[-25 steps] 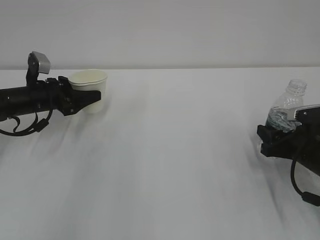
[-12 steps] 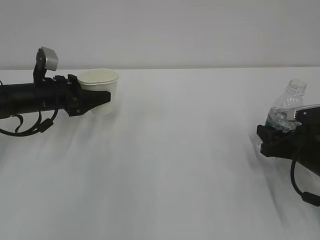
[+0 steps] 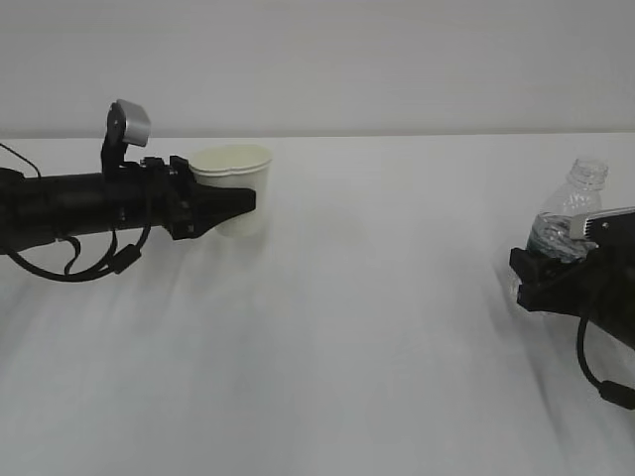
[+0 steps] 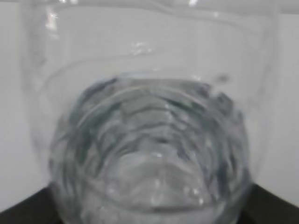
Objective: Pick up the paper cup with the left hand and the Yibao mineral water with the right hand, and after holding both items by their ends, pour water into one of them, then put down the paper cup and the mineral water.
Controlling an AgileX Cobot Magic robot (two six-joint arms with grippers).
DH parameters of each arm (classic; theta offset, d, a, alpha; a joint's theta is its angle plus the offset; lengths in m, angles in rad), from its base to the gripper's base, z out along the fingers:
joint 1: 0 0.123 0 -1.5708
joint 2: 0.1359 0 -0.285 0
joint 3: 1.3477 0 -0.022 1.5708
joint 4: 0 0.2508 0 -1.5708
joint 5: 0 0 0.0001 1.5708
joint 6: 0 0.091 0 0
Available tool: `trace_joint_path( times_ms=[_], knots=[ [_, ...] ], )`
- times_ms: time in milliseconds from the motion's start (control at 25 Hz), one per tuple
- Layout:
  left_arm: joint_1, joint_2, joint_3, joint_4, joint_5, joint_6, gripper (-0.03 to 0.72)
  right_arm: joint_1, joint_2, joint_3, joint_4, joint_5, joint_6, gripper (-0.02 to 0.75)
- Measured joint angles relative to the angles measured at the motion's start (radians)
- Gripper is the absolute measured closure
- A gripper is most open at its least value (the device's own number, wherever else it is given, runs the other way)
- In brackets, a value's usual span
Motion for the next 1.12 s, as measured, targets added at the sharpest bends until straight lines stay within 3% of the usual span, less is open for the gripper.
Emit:
trace_joint_path(
  times_ms=[360,840,1120],
  knots=[
    [-0.076,0.000,0.005,-0.039,0.000,0.000,0.242,0.000,0.000,0.000,0.000,0.000,0.000,0.293],
    [-0.088,0.000,0.028,-0.105,0.000,0.009,0.258,0.000,0.000,0.000,-0.011,0.000,0.009,0.293],
    [-0.158,0.030,0.028,-0.118,0.000,0.034,0.258,0.000,0.000,0.000,-0.024,0.000,0.013,0.293]
  ],
)
